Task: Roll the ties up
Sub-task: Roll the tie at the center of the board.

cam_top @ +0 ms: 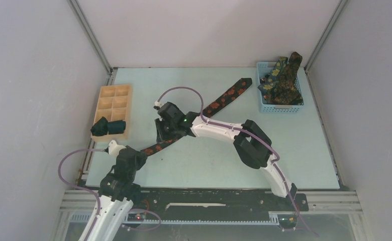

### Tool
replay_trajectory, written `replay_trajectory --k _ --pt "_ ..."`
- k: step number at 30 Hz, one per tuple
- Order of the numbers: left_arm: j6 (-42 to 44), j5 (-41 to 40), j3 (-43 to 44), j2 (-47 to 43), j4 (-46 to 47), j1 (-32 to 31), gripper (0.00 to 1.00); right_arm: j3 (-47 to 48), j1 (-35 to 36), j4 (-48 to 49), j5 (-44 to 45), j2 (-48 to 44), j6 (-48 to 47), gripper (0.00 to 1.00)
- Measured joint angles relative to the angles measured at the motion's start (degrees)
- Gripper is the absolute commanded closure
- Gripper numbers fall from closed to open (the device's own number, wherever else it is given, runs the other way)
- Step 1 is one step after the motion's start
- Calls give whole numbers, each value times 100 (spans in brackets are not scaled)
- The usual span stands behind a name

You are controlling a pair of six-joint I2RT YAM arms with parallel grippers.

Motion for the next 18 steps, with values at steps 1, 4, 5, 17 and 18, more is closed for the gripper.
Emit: replay_trajectory --k 1,4,5,17,18 --pt "0 0 11 0 -7 0 100 0 0 -4 -4 55 20 81" --pt "-2 0 63 4 -26 0 100 0 7 -37 -52 214 90 81" --pt "-2 0 76 11 -26 0 100 0 11 -39 -74 260 116 81" --pt "0 -20 212 166 -46 0 100 17 129 -35 -302 704 343 82" --pt "0 -22 245 205 -37 0 100 22 140 -26 -321 734 363 82"
